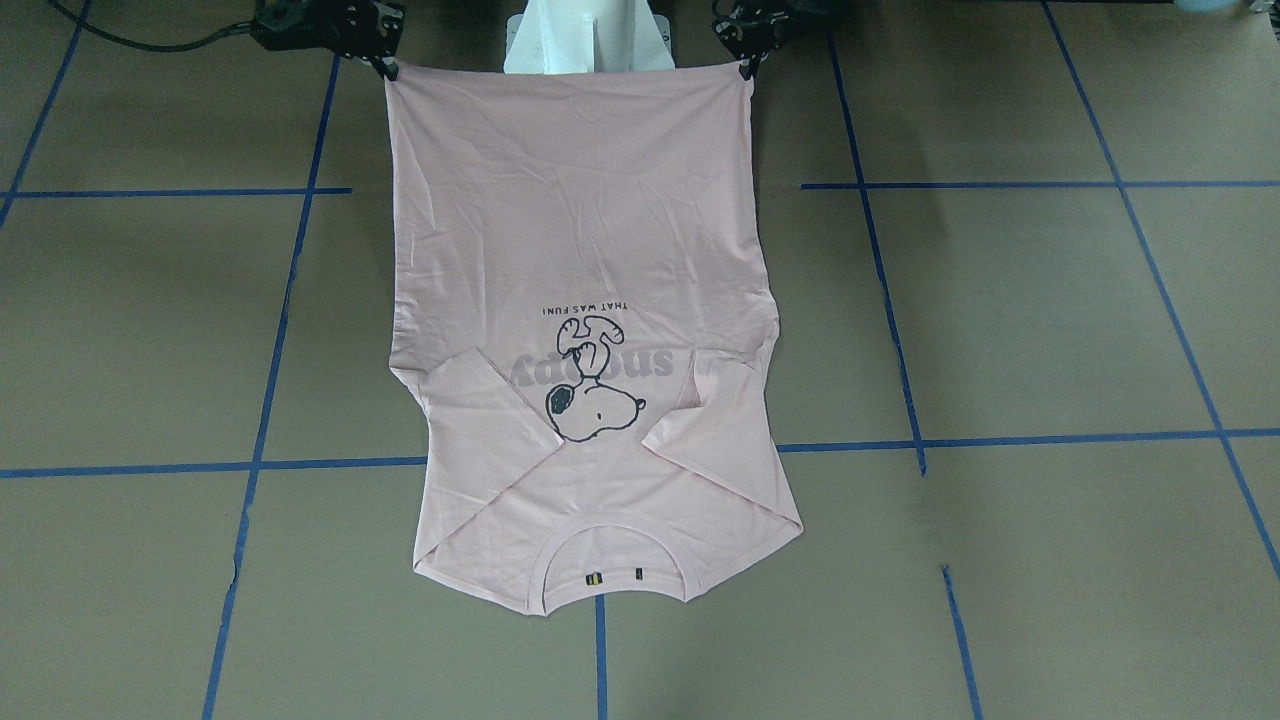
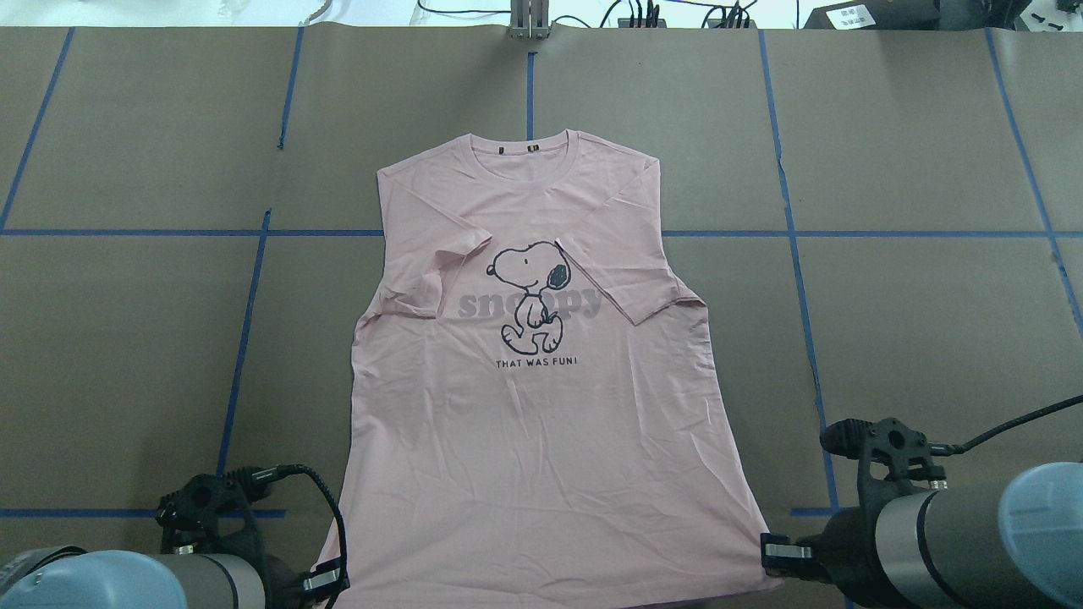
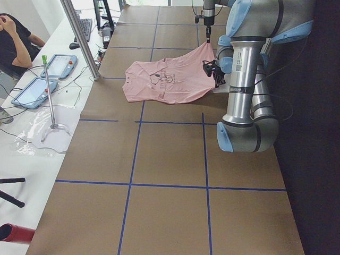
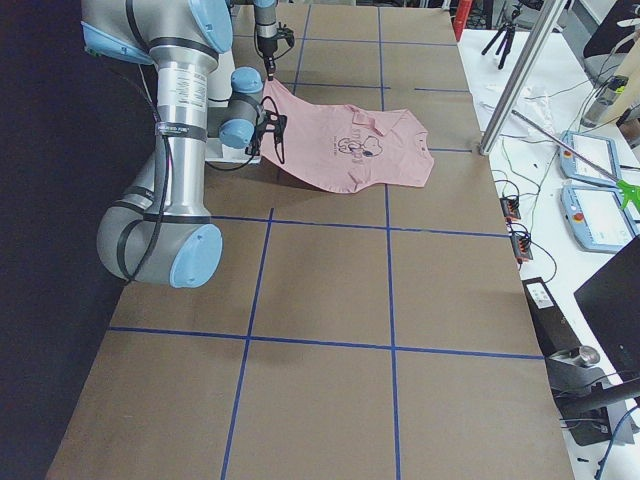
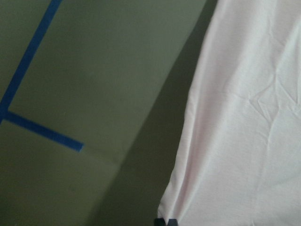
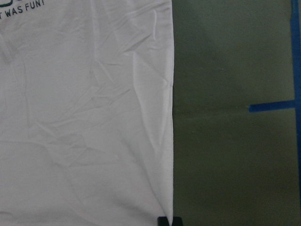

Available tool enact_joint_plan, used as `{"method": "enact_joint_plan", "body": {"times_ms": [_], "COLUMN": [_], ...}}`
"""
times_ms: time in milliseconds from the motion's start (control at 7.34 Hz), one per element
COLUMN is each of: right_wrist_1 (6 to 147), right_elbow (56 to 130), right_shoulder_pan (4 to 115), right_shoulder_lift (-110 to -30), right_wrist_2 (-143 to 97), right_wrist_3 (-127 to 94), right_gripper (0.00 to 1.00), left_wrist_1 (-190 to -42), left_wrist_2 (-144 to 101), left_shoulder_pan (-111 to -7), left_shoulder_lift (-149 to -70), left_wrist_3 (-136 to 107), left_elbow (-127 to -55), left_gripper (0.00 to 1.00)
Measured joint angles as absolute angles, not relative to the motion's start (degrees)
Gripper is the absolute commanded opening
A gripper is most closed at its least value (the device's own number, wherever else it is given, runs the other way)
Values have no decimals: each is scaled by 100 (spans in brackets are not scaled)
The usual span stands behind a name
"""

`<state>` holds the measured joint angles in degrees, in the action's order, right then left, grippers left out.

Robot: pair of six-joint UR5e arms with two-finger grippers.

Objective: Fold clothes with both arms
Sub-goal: 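Lift the hem with both grippers and fold it toward the collar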

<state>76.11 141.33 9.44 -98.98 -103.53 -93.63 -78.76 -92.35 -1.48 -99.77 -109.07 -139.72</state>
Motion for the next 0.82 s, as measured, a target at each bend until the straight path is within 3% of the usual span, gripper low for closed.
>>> {"method": "enact_joint_plan", "body": {"times_ms": [409, 817], "right_wrist_1": [7604, 7567], "right_elbow": [14130, 13228], "right_shoulder_pan": [1374, 2647], "right_shoulder_lift": [-9687, -8650], "right_wrist_2": [-10463, -10622], "right_wrist_3": [-9154, -7926], "right_gripper": [0, 0], "left_wrist_1": [-7696, -7687], "left_wrist_2": [-9261, -9288], "left_shoulder_pan": [-363, -1520], "left_shoulder_lift": [-10144, -10677], "left_wrist_3": [-10615, -9451], "left_elbow": [-14066, -13513], "left_gripper": [0, 0]}}
